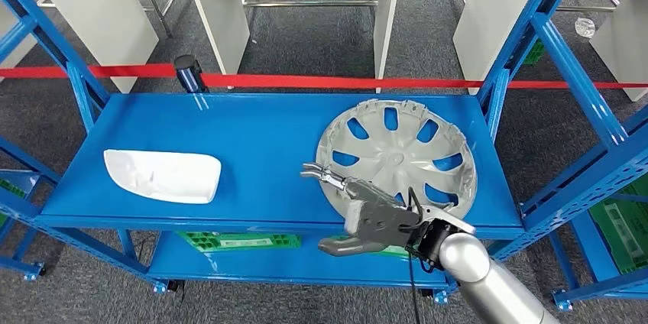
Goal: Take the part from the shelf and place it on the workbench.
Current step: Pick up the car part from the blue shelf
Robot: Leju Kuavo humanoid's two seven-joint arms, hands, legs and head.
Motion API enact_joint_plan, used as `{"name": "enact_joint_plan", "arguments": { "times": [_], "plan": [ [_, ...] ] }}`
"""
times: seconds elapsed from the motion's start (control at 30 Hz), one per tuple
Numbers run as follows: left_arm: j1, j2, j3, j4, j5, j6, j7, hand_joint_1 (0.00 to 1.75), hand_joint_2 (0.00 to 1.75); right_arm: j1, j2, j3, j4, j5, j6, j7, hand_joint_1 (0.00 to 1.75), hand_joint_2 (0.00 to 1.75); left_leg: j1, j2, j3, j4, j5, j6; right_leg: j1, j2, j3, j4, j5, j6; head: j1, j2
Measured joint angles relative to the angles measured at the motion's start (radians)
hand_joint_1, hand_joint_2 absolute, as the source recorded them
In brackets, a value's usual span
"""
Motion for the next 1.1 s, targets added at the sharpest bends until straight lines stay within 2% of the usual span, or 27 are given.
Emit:
{"name": "enact_joint_plan", "arguments": {
  "times": [0.07,0.1,0.13,0.17,0.23,0.27,0.3,0.33,0.37,0.43,0.47,0.5,0.57,0.6,0.63,0.67,0.7,0.73,0.77,0.8,0.83,0.93,1.0,1.07,1.1],
  "plan": [
    [-0.002,0.0,0.002,0.0,-0.008,-0.003,-0.003,0.0,0.0,-0.002,-0.008,0.019,0.027,0.118,-0.027,0.017,0.0,1.75,0.007,0.004,-0.07,0.127,-0.056,-0.012,0.001,0.0,0.001,0.0,-0.003,-0.004,-0.003,0.0],
    [-0.002,-0.001,0.003,0.001,-0.013,-0.004,-0.005,0.0,0.0,0.001,-0.013,0.026,0.035,0.167,-0.032,0.025,0.0,1.75,0.01,0.005,-0.101,0.177,-0.071,-0.015,0.002,0.0,0.001,0.001,-0.004,-0.005,-0.002,0.0],
    [-0.002,-0.001,0.003,0.002,-0.019,-0.004,-0.008,0.0,0.0,0.007,-0.019,0.032,0.04,0.201,-0.032,0.032,0.0,1.75,0.011,0.006,-0.119,0.195,-0.069,-0.016,0.003,0.001,0.002,0.001,-0.006,-0.005,-0.003,0.0],
    [-0.002,-0.001,0.004,0.003,-0.023,-0.004,-0.01,0.0,0.0,0.013,-0.025,0.036,0.043,0.222,-0.03,0.036,0.0,1.75,0.011,0.006,-0.116,0.173,-0.047,-0.014,0.004,0.001,0.005,0.001,-0.008,-0.005,-0.003,0.0],
    [-0.002,0.0,0.004,0.005,-0.027,-0.002,-0.014,0.0,0.0,0.02,-0.035,0.041,0.044,0.24,-0.027,0.04,0.0,1.75,0.008,0.006,-0.066,0.044,0.03,0.0,0.006,0.003,0.011,0.0,-0.011,-0.004,-0.002,0.0],
    [-0.002,0.001,0.004,0.005,-0.029,-0.002,-0.016,0.0,0.0,0.022,-0.039,0.044,0.044,0.25,-0.025,0.043,0.0,1.75,0.005,0.007,-0.041,-0.017,0.053,0.009,0.008,0.004,0.012,0.0,-0.013,-0.003,-0.002,0.0],
    [-0.003,0.003,0.004,0.006,-0.031,0.0,-0.018,0.0,0.0,0.024,-0.043,0.046,0.044,0.264,-0.024,0.046,0.0,1.75,0.001,0.008,-0.023,-0.056,0.064,0.017,0.009,0.005,0.012,-0.001,-0.014,0.0,-0.002,0.0],
    [-0.004,0.005,0.003,0.007,-0.033,0.001,-0.02,0.0,0.0,0.028,-0.048,0.047,0.043,0.28,-0.021,0.05,0.0,1.75,-0.002,0.008,-0.016,-0.072,0.064,0.024,0.009,0.005,0.012,-0.002,-0.016,0.004,-0.002,0.0],
    [-0.005,0.006,0.003,0.009,-0.035,0.003,-0.023,0.0,0.0,0.035,-0.054,0.048,0.041,0.296,-0.019,0.054,0.0,1.75,-0.004,0.008,-0.015,-0.075,0.061,0.028,0.01,0.005,0.012,-0.003,-0.017,0.01,-0.002,0.0],
    [-0.005,0.007,0.004,0.013,-0.04,0.004,-0.03,0.0,0.0,0.057,-0.072,0.045,0.03,0.329,-0.016,0.058,0.0,1.75,0.001,0.008,0.001,-0.091,0.075,0.036,0.011,0.004,0.011,0.005,-0.026,0.018,-0.002,0.0],
    [-0.005,0.007,0.004,0.015,-0.042,0.003,-0.033,0.0,0.0,0.068,-0.083,0.043,0.023,0.345,-0.019,0.06,0.0,1.75,0.004,0.008,0.009,-0.1,0.08,0.039,0.011,0.003,0.0,0.029,-0.039,0.018,0.0,0.0],
    [-0.005,0.007,0.004,0.017,-0.044,0.001,-0.034,0.0,0.0,0.079,-0.095,0.04,0.018,0.361,-0.023,0.062,0.0,1.75,0.007,0.008,0.016,-0.108,0.084,0.042,0.01,0.003,-0.024,0.075,-0.06,0.017,0.001,0.0],
    [-0.006,0.006,0.004,0.02,-0.045,-0.003,-0.036,0.0,0.0,0.1,-0.114,0.036,0.013,0.386,-0.032,0.066,0.0,1.75,0.006,0.007,0.018,-0.11,0.083,0.044,0.007,0.003,-0.097,0.212,-0.11,0.017,0.002,0.0],
    [-0.006,0.006,0.004,0.021,-0.046,-0.005,-0.036,0.0,0.0,0.111,-0.12,0.035,0.012,0.394,-0.036,0.069,0.0,1.75,0.005,0.007,0.018,-0.109,0.081,0.044,0.006,0.002,-0.128,0.261,-0.121,0.022,0.002,0.0],
    [-0.006,0.005,0.004,0.022,-0.046,-0.006,-0.036,0.0,0.0,0.123,-0.124,0.032,0.011,0.401,-0.042,0.072,0.0,1.75,0.005,0.007,0.019,-0.109,0.079,0.044,0.004,0.002,-0.142,0.277,-0.117,0.029,0.002,0.0],
    [-0.006,0.004,0.004,0.022,-0.046,-0.007,-0.036,0.0,0.0,0.135,-0.126,0.027,0.008,0.409,-0.05,0.077,0.0,1.75,0.005,0.006,0.02,-0.107,0.077,0.042,0.001,0.002,-0.132,0.246,-0.096,0.04,0.002,0.0],
    [-0.006,0.002,0.004,0.022,-0.048,-0.008,-0.036,0.0,0.0,0.149,-0.127,0.017,0.003,0.415,-0.058,0.084,0.0,1.75,0.006,0.005,0.02,-0.104,0.074,0.039,-0.003,0.001,-0.105,0.183,-0.067,0.051,0.002,0.0],
    [-0.006,0.001,0.005,0.022,-0.05,-0.009,-0.036,0.0,0.0,0.164,-0.127,0.004,-0.003,0.422,-0.065,0.09,0.0,1.75,0.005,0.003,0.02,-0.097,0.069,0.034,-0.005,0.0,-0.072,0.112,-0.04,0.057,0.003,0.0],
    [-0.006,0.0,0.005,0.022,-0.053,-0.008,-0.036,0.0,0.0,0.182,-0.126,-0.013,-0.012,0.431,-0.072,0.096,0.0,1.75,0.003,0.001,0.018,-0.089,0.062,0.029,-0.006,-0.001,-0.043,0.055,-0.019,0.057,0.002,0.0],
    [-0.006,-0.001,0.005,0.022,-0.056,-0.008,-0.037,0.0,0.0,0.2,-0.125,-0.03,-0.02,0.441,-0.077,0.101,0.0,1.75,0.002,-0.001,0.016,-0.082,0.056,0.024,-0.005,-0.001,-0.026,0.022,-0.009,0.051,0.003,0.0],
    [-0.005,-0.002,0.005,0.022,-0.06,-0.007,-0.038,0.0,0.0,0.218,-0.124,-0.047,-0.029,0.455,-0.083,0.107,0.0,1.75,0.001,-0.002,0.015,-0.078,0.053,0.019,-0.002,-0.001,-0.019,0.011,-0.006,0.042,0.003,0.0],
    [-0.005,-0.002,0.006,0.022,-0.066,-0.005,-0.045,0.0,0.0,0.266,-0.119,-0.095,-0.058,0.505,-0.105,0.127,0.0,1.75,0.005,-0.001,0.008,-0.062,0.038,0.005,-0.004,0.0,-0.014,0.009,-0.003,0.022,0.002,0.0],
    [-0.005,-0.002,0.007,0.022,-0.067,-0.006,-0.05,0.0,0.0,0.292,-0.112,-0.125,-0.077,0.535,-0.116,0.14,0.0,1.75,0.011,0.002,-0.028,0.016,-0.008,-0.008,-0.009,0.0,-0.01,0.007,-0.004,0.014,-0.002,0.0],
    [-0.005,-0.002,0.008,0.022,-0.071,-0.01,-0.052,0.0,0.0,0.318,-0.1,-0.152,-0.094,0.563,-0.124,0.153,0.0,1.75,0.017,0.005,-0.091,0.148,-0.067,-0.017,-0.008,0.0,-0.008,0.007,-0.007,0.01,-0.006,0.0],
    [-0.005,-0.003,0.008,0.022,-0.074,-0.012,-0.054,0.0,0.0,0.334,-0.091,-0.166,-0.101,0.576,-0.127,0.158,0.0,1.75,0.018,0.006,-0.116,0.193,-0.078,-0.019,-0.007,0.0,-0.007,0.007,-0.008,0.009,-0.006,0.0]
  ]
}}
